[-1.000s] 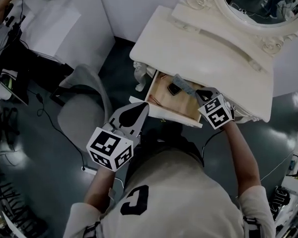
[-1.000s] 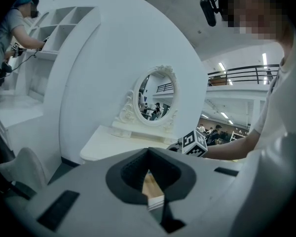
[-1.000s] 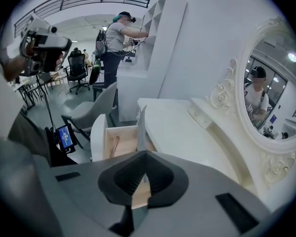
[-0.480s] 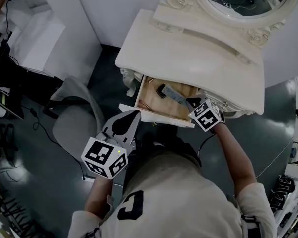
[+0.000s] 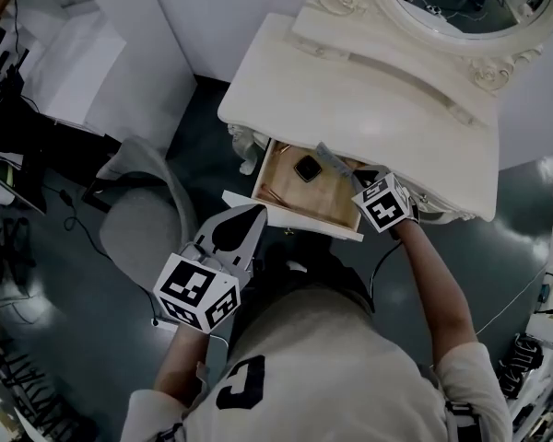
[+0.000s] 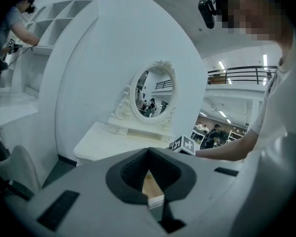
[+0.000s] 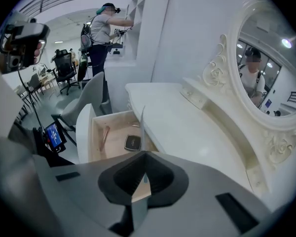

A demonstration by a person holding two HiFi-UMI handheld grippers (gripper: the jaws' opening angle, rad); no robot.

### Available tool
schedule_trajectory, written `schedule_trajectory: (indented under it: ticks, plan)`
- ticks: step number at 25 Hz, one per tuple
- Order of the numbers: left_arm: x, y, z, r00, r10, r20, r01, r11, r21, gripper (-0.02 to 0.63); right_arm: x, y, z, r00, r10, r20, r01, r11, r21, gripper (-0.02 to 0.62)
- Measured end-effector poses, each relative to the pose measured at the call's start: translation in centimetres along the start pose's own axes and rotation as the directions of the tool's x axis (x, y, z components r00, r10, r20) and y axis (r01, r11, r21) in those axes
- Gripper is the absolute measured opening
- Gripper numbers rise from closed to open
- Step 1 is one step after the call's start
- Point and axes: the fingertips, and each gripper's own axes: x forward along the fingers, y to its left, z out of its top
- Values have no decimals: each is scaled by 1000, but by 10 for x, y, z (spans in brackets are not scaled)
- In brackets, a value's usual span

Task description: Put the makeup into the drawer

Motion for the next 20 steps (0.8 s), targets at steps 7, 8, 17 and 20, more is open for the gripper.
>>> schedule_trajectory:
  ticks: [7,8,17,20]
  plan:
    - [10,8,-2,999,40,-21,-41,999,-21,55,23,23,19,998,54,25,-51,992,-117,25]
    - [12,9,-2,999,47,-24,-47,999,-24,55,30,27,16,998,63,12,-61,989,-132,25]
    - [31,22,3,993,101,-52,-103,994,-36,55,62,2,19,995,-91,28,95,967,-235,25]
    - [40,22,4,993,100,-63,-103,994,-36,55,80,11,11,995,-101,9,99,954,-282,26]
